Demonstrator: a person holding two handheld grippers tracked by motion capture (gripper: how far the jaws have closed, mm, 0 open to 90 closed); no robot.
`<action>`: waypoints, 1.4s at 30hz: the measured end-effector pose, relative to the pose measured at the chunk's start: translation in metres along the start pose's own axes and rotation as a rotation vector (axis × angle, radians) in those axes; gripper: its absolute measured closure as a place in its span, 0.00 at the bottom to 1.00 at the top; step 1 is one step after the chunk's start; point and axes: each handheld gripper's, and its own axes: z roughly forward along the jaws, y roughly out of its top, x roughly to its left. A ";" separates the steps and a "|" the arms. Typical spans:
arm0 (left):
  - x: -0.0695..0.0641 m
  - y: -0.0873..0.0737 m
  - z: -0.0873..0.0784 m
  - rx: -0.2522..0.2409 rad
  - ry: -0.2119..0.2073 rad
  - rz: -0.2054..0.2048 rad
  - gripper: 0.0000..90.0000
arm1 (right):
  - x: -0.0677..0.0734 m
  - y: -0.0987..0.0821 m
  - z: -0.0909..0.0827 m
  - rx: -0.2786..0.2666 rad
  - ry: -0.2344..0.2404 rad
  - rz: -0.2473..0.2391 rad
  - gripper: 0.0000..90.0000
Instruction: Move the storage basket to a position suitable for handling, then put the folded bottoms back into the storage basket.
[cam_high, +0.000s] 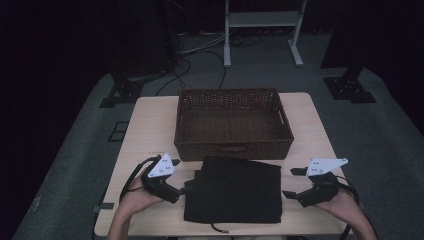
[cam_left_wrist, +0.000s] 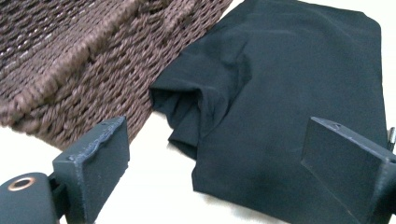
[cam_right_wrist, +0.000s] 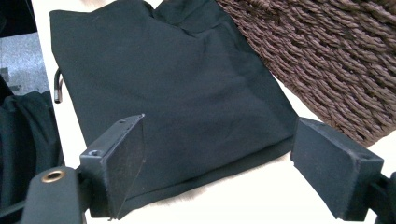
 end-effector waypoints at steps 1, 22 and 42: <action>0.000 0.002 0.000 0.005 -0.001 0.010 0.07 | 0.000 0.001 0.001 0.000 0.001 -0.003 0.19; -0.004 0.029 0.014 0.020 -0.044 0.071 0.07 | 0.005 0.033 0.007 0.036 0.024 -0.089 0.18; -0.012 0.049 0.038 0.080 -0.117 0.138 0.08 | 0.010 0.048 0.032 0.130 0.079 -0.136 0.18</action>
